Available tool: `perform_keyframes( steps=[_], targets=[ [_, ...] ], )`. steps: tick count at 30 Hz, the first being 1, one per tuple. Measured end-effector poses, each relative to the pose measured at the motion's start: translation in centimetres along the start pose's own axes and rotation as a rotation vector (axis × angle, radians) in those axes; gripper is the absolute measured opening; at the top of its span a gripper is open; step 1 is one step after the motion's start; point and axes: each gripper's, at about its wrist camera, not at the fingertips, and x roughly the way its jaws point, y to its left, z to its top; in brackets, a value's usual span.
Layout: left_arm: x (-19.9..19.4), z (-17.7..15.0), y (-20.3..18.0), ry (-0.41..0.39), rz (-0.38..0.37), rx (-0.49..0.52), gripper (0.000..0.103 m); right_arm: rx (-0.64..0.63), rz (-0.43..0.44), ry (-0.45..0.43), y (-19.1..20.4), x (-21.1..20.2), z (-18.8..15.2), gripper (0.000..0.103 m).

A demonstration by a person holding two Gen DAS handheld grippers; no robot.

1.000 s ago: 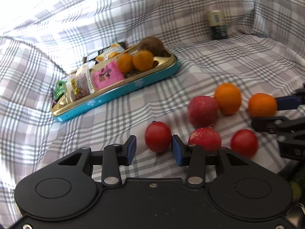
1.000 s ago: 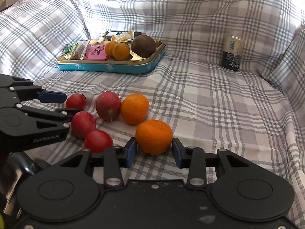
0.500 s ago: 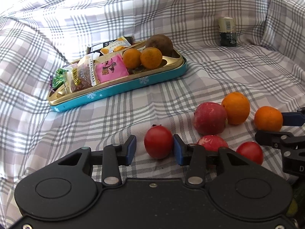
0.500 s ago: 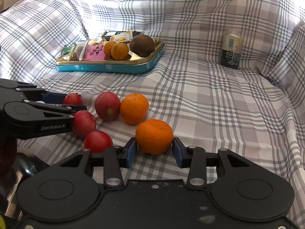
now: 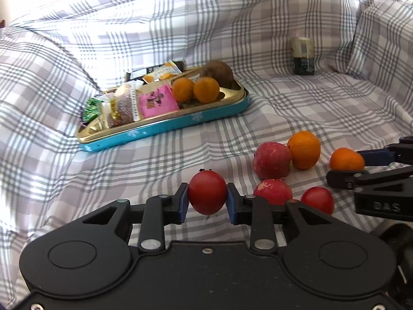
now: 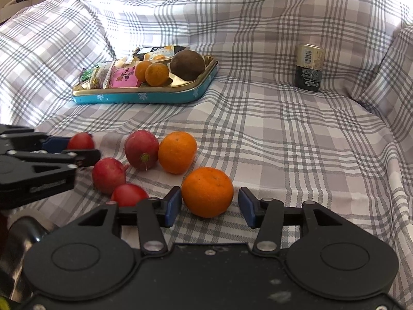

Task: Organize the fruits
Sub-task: 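Carry the red tomato and the orange over the steel tray with both tools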

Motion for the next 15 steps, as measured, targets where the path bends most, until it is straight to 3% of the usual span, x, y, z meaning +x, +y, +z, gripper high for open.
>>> perform_keyframes(
  steps=[4, 7, 15],
  targets=[
    [-1.9, -0.2, 0.1, -0.023, -0.006, -0.031, 0.039, -0.013, -0.015, -0.01, 0.2, 0.1, -0.1, 0.052],
    [-3.5, -0.6, -0.1, -0.046, -0.015, -0.042, 0.039, -0.068, -0.034, -0.023, 0.7, 0.1, -0.4, 0.041],
    [-7.7, -2.4, -0.6, -0.099, -0.035, -0.052, 0.039, -0.055, -0.048, -0.098, 0.4, -1.4, -0.7, 0.041]
  ],
)
